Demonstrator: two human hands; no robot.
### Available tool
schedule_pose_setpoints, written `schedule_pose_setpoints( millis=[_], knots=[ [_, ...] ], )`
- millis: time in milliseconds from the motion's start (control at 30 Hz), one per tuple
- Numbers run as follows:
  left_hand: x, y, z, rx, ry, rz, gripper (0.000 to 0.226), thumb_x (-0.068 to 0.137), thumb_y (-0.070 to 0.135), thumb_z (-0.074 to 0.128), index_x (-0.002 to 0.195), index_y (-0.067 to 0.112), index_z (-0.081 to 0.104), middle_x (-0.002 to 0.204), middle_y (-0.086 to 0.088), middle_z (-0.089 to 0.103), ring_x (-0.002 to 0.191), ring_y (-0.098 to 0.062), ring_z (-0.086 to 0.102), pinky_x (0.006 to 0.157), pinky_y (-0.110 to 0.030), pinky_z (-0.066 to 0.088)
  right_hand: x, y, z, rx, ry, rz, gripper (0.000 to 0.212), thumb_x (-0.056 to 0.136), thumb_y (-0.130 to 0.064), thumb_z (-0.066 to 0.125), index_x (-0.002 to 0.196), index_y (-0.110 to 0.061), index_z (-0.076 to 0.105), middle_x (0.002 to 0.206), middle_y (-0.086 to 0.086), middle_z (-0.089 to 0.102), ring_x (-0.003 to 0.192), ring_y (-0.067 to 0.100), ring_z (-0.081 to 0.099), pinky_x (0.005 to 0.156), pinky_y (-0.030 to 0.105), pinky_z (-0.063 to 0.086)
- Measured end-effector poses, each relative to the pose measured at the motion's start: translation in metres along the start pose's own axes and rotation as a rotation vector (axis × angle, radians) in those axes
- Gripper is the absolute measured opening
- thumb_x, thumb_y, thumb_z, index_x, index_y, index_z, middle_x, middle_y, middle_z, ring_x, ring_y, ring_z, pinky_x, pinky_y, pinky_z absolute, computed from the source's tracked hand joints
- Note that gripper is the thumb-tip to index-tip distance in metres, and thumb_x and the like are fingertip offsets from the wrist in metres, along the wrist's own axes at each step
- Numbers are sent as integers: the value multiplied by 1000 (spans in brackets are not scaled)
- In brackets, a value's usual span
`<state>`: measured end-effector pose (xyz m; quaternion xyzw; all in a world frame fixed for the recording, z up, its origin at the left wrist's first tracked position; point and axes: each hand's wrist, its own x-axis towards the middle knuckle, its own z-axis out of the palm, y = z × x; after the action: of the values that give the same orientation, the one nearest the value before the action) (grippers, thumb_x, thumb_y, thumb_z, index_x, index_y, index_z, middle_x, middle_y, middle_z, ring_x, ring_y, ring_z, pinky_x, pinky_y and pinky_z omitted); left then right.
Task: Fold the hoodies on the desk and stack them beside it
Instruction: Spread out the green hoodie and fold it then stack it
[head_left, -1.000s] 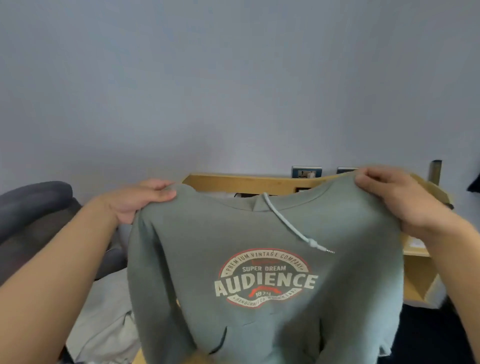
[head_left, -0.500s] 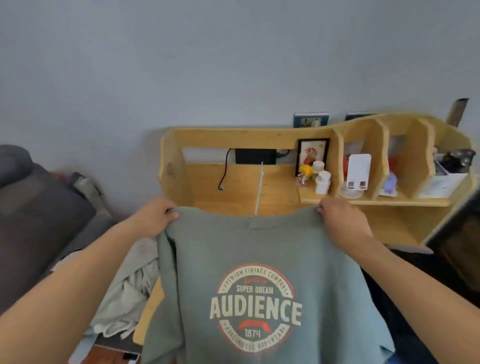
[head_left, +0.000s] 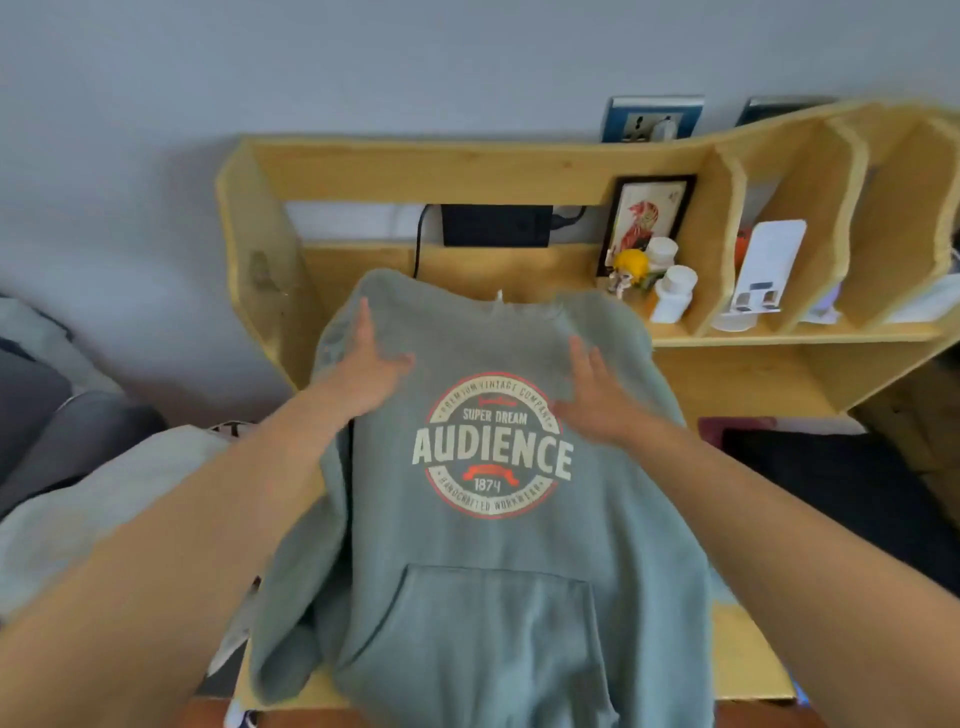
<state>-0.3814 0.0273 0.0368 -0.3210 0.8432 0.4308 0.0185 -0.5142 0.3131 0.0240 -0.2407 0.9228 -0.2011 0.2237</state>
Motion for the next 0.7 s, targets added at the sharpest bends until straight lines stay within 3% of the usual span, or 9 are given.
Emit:
schedule_pose_setpoints(
  millis=[67, 133, 200, 300, 367, 467, 500, 600, 700],
  knots=[
    [-41, -26, 60, 366, -154, 105, 89, 98, 44, 59, 162, 33, -2, 171, -10, 4, 156, -32, 6, 127, -45, 10, -15, 22, 44, -217, -69, -6, 88, 99, -36, 55, 161, -27, -6, 169, 12, -7, 155, 36, -4, 125, 49, 10],
    [-92, -67, 119, 575, -265, 185, 76, 102, 52, 46, 162, 37, 3, 170, -12, -4, 156, -38, -1, 126, -48, 8, -48, 52, 81, -281, -85, -27, 76, 99, -35, 53, 161, -28, 10, 169, 10, 0, 153, 37, 3, 124, 48, 15],
    [-134, -107, 150, 692, -315, 236, 66, 99, 56, 40, 160, 39, 21, 168, -16, 15, 152, -47, 18, 121, -58, 23, -87, 90, 102, -290, -87, 22, 66, 99, -32, 55, 158, -27, 27, 168, 10, 8, 152, 37, 10, 123, 46, 18],
    [-140, -142, 164, 760, -464, 131, 65, 87, 60, 36, 139, 30, 62, 145, -18, 56, 127, -49, 57, 98, -60, 52, -139, 148, 94, -193, 159, 223, 56, 93, -4, 55, 147, -14, 47, 156, 16, 33, 139, 43, 34, 115, 48, 30],
    [-135, -151, 166, 858, -450, 170, 77, 85, 64, 20, 147, 32, 54, 158, -17, 42, 140, -47, 44, 111, -59, 42, -163, 182, 76, -101, 277, 454, 57, 85, 10, 49, 139, -8, 51, 142, 18, 43, 121, 44, 48, 100, 46, 42],
    [-132, -152, 175, 840, -458, 124, 83, 85, 66, 3, 162, 37, 15, 171, -10, -1, 156, -41, 4, 125, -52, 8, -171, 217, 66, -104, 108, 605, 50, 89, 1, 49, 136, -14, 42, 134, 13, 44, 111, 39, 53, 85, 43, 47],
    [-132, -150, 178, 855, -414, 123, 75, 92, 64, 10, 162, 38, 10, 171, -9, -5, 156, -40, 2, 126, -51, 6, -167, 224, 70, -96, 62, 623, 50, 94, -11, 52, 141, -15, 36, 134, 13, 43, 114, 40, 53, 86, 43, 46],
    [-132, -136, 191, 927, -353, 44, 65, 103, 53, 28, 162, 38, 5, 171, -8, -4, 156, -38, 4, 125, -50, 9, -149, 232, 93, 101, 122, 752, 85, 91, -41, 68, 154, -11, 20, 136, 18, 39, 120, 45, 53, 89, 46, 44],
    [-148, -103, 215, 928, -288, -65, 65, 102, 41, 35, 162, 33, 12, 170, -12, 3, 155, -40, 6, 124, -51, 12, -128, 231, 102, 338, 230, 859, 71, 87, -26, 69, 144, -6, 33, 135, 24, 52, 117, 46, 57, 89, 47, 47]
  ],
)
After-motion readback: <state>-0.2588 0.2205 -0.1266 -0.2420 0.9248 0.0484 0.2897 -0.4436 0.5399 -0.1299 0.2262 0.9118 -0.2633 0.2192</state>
